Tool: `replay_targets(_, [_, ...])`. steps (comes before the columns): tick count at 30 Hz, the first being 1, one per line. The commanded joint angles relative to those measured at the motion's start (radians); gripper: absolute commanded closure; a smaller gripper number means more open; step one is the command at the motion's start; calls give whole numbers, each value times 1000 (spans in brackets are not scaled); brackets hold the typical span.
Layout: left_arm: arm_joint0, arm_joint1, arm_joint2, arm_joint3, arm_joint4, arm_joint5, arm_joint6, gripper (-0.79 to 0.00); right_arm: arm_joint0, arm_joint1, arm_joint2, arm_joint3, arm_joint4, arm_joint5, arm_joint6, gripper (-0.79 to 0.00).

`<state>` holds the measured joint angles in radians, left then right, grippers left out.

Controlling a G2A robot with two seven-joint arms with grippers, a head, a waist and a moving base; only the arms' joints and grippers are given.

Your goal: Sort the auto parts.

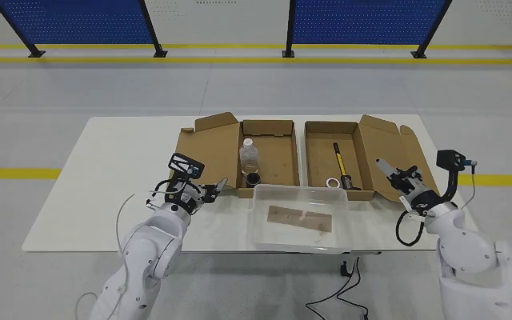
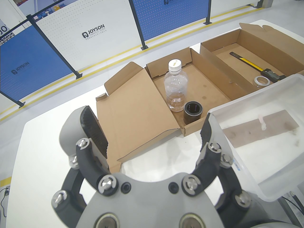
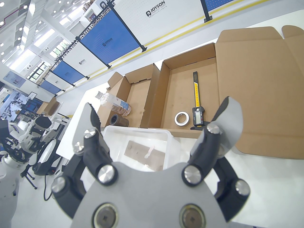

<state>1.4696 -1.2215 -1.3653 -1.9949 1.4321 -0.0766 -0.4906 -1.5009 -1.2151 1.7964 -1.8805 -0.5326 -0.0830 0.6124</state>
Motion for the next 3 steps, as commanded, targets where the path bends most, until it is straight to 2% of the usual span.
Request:
replay_targets(1, [0, 0, 0, 0, 0, 0, 0, -784, 0, 0, 0, 0, 0, 0, 0, -784])
replay_targets(3, [0, 0, 0, 0, 0, 0, 0, -785, 0, 0, 0, 0, 0, 0, 0, -784])
